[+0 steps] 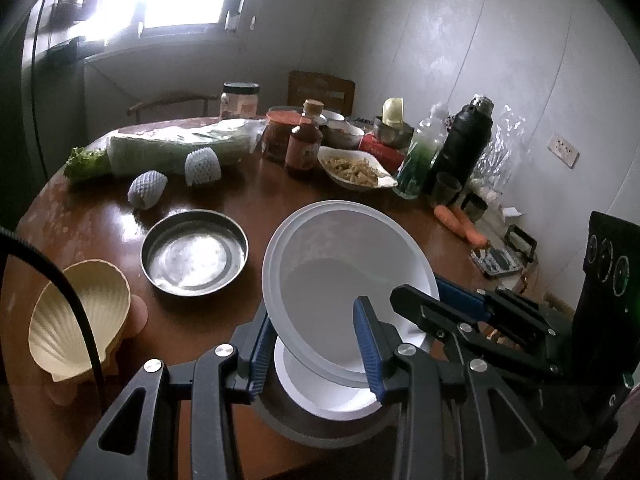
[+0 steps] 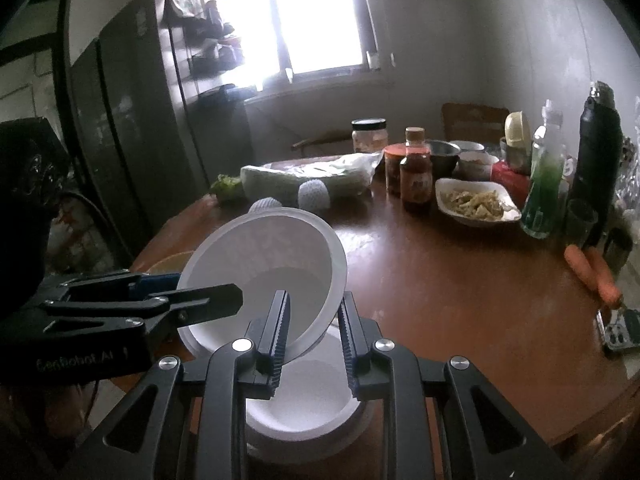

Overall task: Organize plates and bowls
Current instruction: 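Lower the second white bowl into the stacked bowls with the left tool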

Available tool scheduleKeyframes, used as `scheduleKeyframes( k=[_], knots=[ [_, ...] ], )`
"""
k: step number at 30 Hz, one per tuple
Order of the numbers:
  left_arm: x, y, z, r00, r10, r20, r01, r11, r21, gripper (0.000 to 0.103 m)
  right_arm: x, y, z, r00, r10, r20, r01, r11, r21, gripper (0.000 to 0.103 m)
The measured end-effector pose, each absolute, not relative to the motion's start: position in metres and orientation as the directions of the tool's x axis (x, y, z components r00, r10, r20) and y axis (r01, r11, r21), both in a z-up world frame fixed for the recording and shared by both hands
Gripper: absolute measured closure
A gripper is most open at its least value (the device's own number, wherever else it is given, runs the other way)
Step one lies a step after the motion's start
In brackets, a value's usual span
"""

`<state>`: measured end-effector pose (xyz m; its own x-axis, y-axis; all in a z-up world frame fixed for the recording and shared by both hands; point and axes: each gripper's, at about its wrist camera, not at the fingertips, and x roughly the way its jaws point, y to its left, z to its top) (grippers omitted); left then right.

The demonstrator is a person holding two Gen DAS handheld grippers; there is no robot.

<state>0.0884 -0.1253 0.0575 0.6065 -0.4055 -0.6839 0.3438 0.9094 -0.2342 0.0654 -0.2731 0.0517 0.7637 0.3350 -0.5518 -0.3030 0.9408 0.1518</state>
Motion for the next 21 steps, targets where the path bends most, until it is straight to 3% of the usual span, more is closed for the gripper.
scheduleKeyframes(
  k=[21],
  knots=[
    [0.082,-0.139,0.013,0.516,-0.354,-0.780,0.326,0.923,-0.203,0.064,0.052,-0.278,0.015,0.709,0.333,-0.621,-0.300,0.940,0.162,0.078]
  ],
)
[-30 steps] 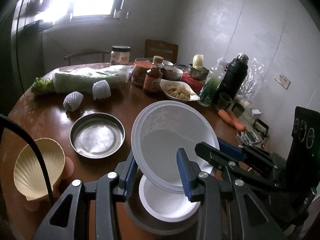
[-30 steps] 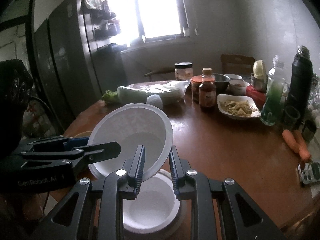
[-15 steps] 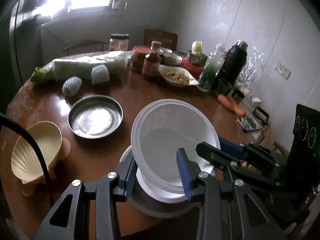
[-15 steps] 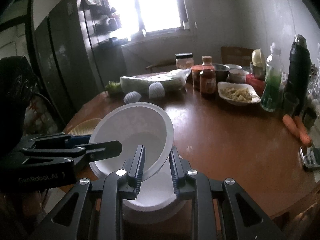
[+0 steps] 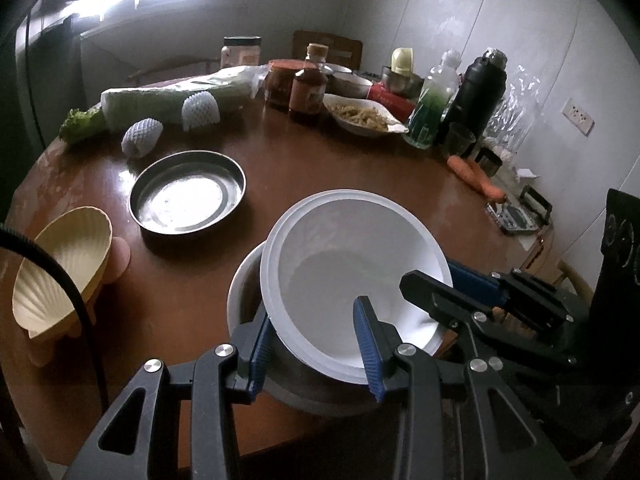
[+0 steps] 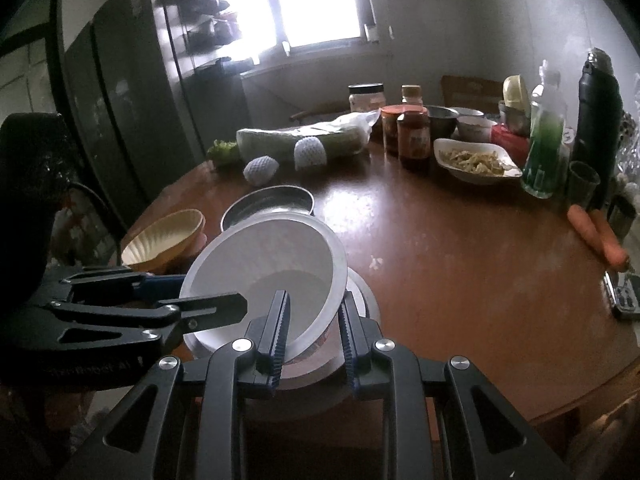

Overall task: Organize plates and bowls
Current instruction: 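Lower the second white bowl into the stacked bowls with the left tool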

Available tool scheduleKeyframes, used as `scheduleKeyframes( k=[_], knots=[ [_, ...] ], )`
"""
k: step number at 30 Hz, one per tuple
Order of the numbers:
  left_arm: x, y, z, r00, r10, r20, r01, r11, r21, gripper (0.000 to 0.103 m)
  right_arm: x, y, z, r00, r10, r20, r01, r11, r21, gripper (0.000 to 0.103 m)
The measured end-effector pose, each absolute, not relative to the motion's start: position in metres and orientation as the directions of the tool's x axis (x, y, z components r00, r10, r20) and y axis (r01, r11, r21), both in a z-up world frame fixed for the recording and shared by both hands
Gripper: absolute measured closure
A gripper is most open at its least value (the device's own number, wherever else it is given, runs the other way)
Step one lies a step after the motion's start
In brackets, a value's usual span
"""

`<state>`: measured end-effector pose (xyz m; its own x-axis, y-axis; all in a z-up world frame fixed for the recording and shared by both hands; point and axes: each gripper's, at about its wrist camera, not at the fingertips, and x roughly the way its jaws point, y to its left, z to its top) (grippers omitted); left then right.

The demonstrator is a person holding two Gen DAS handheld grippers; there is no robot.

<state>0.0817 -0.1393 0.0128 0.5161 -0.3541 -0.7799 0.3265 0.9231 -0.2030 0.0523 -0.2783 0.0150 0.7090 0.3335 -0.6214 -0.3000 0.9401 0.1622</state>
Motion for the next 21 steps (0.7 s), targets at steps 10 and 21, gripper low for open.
scheduleKeyframes(
  k=[10,21],
  knots=[
    [0.086,-0.144,0.002,0.499,-0.331,-0.801,0.324,0.929,-0.181,0.064,0.055,-0.278,0.002,0.690,0.321,-0.648,-0.289,0.944,0.159,0.077],
    [0.086,-0.144,0.000,0.512,-0.304,-0.803,0.313,0.937,-0.155,0.064,0.057,-0.278,-0.004,0.686,0.305,-0.660,-0.279,0.949,0.149,0.077]
  ],
)
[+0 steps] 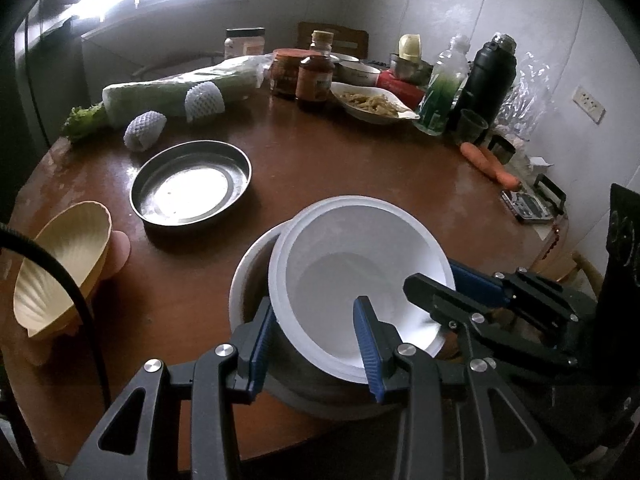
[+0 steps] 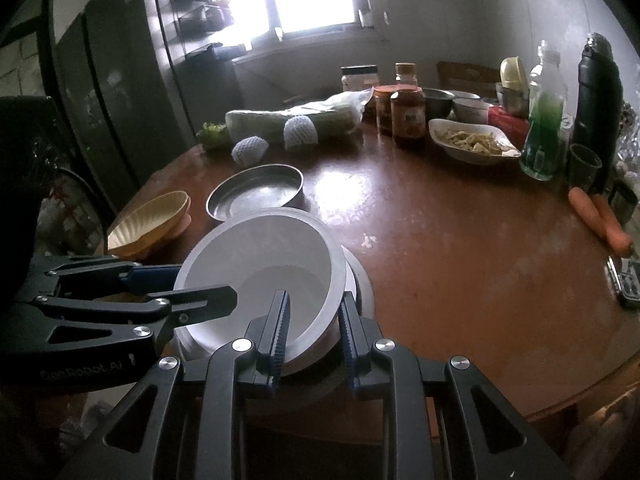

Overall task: Organize plates and bowls
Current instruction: 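Lower the second white bowl into the stacked bowls with the left tool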

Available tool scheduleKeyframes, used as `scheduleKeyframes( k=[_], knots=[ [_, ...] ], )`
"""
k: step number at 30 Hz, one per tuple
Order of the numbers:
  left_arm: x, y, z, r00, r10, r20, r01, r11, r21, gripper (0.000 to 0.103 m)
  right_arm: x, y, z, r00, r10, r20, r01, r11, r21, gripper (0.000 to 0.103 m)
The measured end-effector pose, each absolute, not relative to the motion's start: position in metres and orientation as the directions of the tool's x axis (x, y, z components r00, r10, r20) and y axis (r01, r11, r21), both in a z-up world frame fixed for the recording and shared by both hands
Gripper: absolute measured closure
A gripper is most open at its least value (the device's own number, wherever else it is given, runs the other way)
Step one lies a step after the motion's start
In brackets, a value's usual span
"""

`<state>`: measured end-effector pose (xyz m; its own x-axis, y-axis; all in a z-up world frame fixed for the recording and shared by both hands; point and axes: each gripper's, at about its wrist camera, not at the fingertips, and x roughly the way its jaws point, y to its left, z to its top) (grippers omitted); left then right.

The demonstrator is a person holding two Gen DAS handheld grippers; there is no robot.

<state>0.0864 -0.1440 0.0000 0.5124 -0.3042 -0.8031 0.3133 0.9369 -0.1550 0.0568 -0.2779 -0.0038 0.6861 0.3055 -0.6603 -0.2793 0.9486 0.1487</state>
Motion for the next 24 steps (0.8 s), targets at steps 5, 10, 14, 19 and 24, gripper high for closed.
scheduleKeyframes(
  k=[5,10,14,19,24],
  knots=[
    [0.089,-0.141,-0.004,0.509,-0.291,-0.810,0.302,0.942,-0.148,0.064,0.058,-0.278,-0.005,0.689,0.302,-0.659,-0.273,0.950,0.149,0.077],
    [0.090,-0.139,-0.004,0.509,-0.295,-0.809,0.300,0.941,-0.154,0.064,0.057,-0.277,-0.006,0.698,0.274,-0.662,-0.258,0.958,0.124,0.077],
    [0.090,-0.137,-0.004,0.509,-0.304,-0.805,0.300,0.939,-0.165,0.064,0.060,-0.281,-0.009,0.692,0.269,-0.670,-0.245,0.960,0.132,0.077],
    [0.090,-0.131,-0.001,0.512,-0.321,-0.796,0.293,0.937,-0.190,0.064,0.061,-0.283,-0.008,0.695,0.265,-0.668,-0.238,0.962,0.135,0.073],
    [0.092,-0.120,0.003,0.527,-0.337,-0.780,0.281,0.935,-0.215,0.064,0.062,-0.285,-0.007,0.702,0.256,-0.665,-0.217,0.966,0.144,0.070]
  ],
)
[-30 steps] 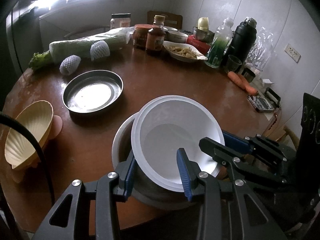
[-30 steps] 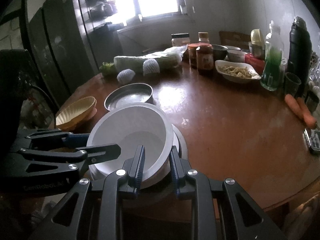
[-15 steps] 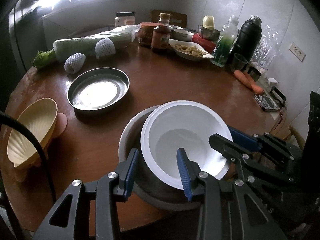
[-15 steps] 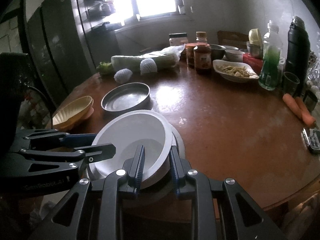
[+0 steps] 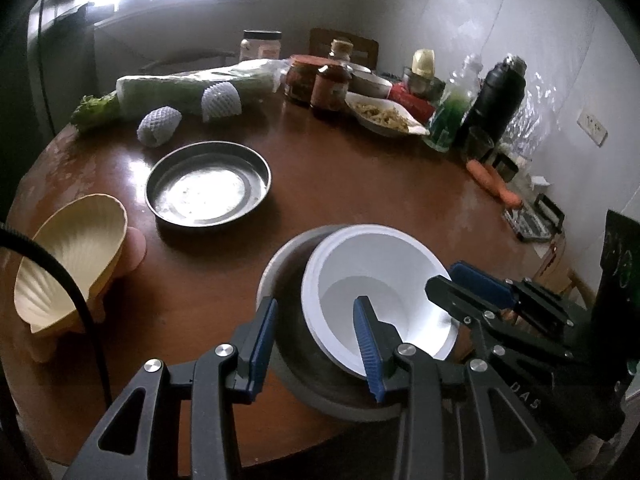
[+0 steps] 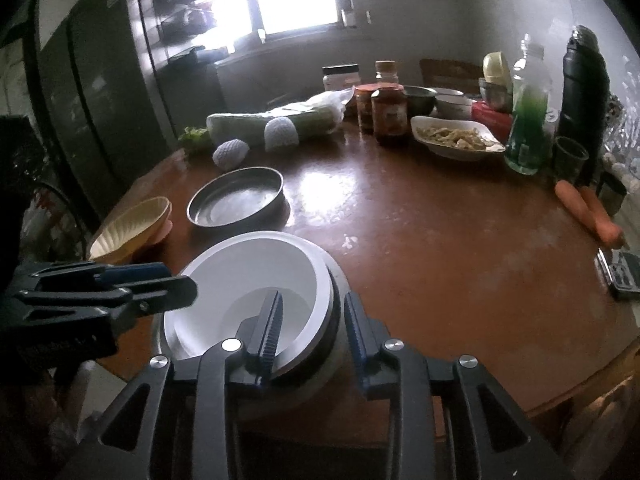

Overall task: Organize plates and bowls
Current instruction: 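Lower the second white bowl into the stacked bowls with the left tool, then open the left tool and withdraw it from the bowl stack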

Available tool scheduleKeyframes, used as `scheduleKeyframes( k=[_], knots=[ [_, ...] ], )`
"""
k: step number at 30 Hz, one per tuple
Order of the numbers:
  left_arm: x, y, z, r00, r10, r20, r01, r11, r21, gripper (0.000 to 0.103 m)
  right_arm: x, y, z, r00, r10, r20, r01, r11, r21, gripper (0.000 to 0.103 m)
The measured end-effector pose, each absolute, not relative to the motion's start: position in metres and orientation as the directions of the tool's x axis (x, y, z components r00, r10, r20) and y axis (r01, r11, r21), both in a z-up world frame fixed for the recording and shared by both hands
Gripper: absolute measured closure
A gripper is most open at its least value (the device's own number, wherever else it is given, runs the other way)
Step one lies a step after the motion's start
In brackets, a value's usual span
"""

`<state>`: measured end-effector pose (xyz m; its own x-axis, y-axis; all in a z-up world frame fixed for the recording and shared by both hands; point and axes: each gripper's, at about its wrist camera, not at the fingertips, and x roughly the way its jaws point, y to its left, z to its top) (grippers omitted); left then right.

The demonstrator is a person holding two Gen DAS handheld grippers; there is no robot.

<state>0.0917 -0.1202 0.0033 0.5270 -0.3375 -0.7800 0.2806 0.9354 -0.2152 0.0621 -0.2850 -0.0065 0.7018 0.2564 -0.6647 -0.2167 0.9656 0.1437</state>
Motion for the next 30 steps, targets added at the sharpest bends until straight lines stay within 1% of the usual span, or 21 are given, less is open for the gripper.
scheduleKeyframes(
  k=[4,7,8,16,30],
  knots=[
    [0.095,-0.110,0.004,0.535,-0.348,-0.770,0.270,0.934,-0.234,0.064,0.063,-0.287,-0.001,0.725,0.237,-0.647,-0.194,0.971,0.138,0.067],
    [0.099,-0.098,0.006,0.547,-0.349,-0.761,0.262,0.935,-0.240,0.064,0.067,-0.285,0.005,0.742,0.226,-0.631,-0.186,0.974,0.130,0.055],
    [0.101,-0.094,0.007,0.555,-0.346,-0.757,0.255,0.936,-0.241,0.064,0.068,-0.284,0.007,0.744,0.221,-0.630,-0.184,0.975,0.125,0.053],
    [0.115,-0.058,0.008,0.592,-0.328,-0.736,0.193,0.944,-0.267,0.064,0.087,-0.263,0.013,0.738,0.221,-0.638,-0.207,0.973,0.097,0.053],
    [0.150,-0.031,0.012,0.595,-0.323,-0.736,0.171,0.946,-0.277,0.064,0.130,-0.230,0.023,0.714,0.232,-0.660,-0.256,0.965,0.061,0.053]
  ],
)
